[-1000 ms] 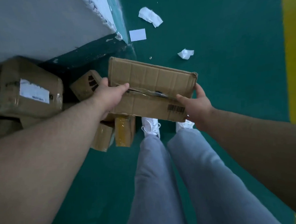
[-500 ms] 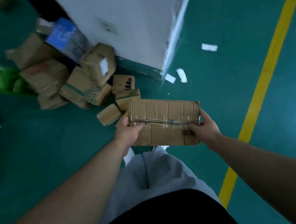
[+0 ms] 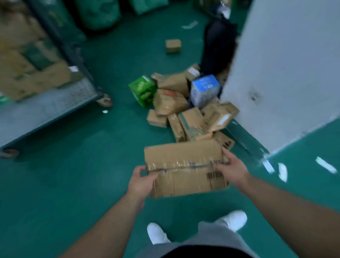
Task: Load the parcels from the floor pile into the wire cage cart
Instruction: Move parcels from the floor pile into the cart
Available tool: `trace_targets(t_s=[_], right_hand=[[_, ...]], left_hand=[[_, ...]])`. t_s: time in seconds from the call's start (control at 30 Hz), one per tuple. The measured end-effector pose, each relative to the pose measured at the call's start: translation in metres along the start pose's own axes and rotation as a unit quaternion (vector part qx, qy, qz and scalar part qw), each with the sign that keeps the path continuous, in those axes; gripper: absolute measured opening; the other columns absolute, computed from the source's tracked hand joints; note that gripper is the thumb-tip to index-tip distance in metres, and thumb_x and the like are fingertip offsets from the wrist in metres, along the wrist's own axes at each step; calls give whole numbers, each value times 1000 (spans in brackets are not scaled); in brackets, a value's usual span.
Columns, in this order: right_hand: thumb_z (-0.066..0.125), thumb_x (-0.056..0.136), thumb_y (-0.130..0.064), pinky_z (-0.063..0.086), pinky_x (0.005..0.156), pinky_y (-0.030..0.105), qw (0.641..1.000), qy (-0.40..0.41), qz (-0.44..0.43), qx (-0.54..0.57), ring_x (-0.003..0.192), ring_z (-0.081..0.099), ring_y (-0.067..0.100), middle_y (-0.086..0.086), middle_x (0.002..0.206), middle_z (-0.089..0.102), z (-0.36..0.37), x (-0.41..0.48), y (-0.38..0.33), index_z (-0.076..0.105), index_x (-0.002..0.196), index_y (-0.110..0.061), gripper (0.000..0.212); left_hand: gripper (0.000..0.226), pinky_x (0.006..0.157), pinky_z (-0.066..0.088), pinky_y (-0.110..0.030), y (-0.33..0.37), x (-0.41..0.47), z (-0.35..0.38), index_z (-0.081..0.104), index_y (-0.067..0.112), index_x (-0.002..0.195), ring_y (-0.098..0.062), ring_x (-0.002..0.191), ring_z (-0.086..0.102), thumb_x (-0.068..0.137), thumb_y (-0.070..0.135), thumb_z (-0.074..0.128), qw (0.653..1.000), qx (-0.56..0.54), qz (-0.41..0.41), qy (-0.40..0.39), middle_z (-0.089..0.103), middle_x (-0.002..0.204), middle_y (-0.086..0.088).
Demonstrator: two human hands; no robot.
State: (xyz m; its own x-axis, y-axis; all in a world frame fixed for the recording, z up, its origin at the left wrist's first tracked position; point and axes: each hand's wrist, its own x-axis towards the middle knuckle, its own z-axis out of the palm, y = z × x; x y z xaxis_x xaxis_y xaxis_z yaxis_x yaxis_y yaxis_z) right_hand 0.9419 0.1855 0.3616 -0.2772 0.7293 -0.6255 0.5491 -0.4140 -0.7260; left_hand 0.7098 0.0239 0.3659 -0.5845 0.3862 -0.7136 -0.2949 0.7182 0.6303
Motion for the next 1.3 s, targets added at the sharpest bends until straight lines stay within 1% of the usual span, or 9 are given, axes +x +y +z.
trace_targets(t_s=[0.2,0.33,0.53,0.7,0.87,0.97,1.07,1.17,1.3], right_hand=[[67,95,-8,56,80,32,993,-104,-40,-36,91,71,13,-8,101,74,182,-25,-64,46,150,-40,67],[69,93,-12,57,66,22,982,-152,-85,-70,83,73,8,-12,98,72,268,-45,-110,43,153,-36,69],[75,88,-15,60,73,37,972,-155,-110,-136,82,72,17,1,94,73,360,-45,-165,51,137,-18,55],[81,85,-16,54,65,32,962,-190,-102,-164,84,71,17,5,101,69,426,-10,-214,53,125,-17,48],[77,85,-13,51,61,23,954,-240,-106,-144,83,72,11,0,98,76,505,48,-280,68,118,-20,35],[67,87,-6,56,72,27,937,-302,-105,-141,83,74,11,-3,92,80,545,69,-325,77,108,-22,28],[63,87,-8,54,74,31,923,-334,-114,-156,81,73,17,4,95,80,590,91,-380,79,98,-19,22],[65,79,-29,53,77,36,926,-319,-135,-149,87,69,23,12,100,75,659,111,-455,75,88,-10,23],[50,97,-34,57,78,37,906,-383,-145,-105,87,71,24,5,86,73,752,98,-546,69,81,-20,29]], left_hand=[[28,63,49,-28,-50,-7,-187,57,23,118,-17,77,65,93,16,69,988,-132,-1,76,73,97,-5],[30,62,48,-26,-74,-9,-267,57,24,122,-15,78,64,95,14,64,971,-179,4,161,71,96,-1],[24,65,48,-31,-102,14,-335,61,22,118,-18,79,63,96,13,64,924,-294,-33,243,71,95,-2],[23,68,51,-33,-100,56,-378,64,24,115,-22,85,65,94,15,68,894,-353,-61,271,73,101,-4],[23,76,54,-35,-63,122,-444,68,20,114,-23,95,69,92,16,70,866,-396,-53,302,75,105,-2],[26,71,54,-33,-33,148,-486,68,19,118,-24,99,71,93,18,68,856,-417,-38,304,76,109,-4],[23,62,51,-29,9,171,-531,72,16,112,-21,84,72,92,27,67,869,-401,-21,289,77,101,-4],[15,58,44,-30,63,191,-601,71,15,97,-18,64,60,93,29,65,850,-426,19,311,69,81,-5],[13,54,42,-26,111,207,-698,68,19,96,-13,59,55,95,30,62,835,-423,65,345,62,72,2]])
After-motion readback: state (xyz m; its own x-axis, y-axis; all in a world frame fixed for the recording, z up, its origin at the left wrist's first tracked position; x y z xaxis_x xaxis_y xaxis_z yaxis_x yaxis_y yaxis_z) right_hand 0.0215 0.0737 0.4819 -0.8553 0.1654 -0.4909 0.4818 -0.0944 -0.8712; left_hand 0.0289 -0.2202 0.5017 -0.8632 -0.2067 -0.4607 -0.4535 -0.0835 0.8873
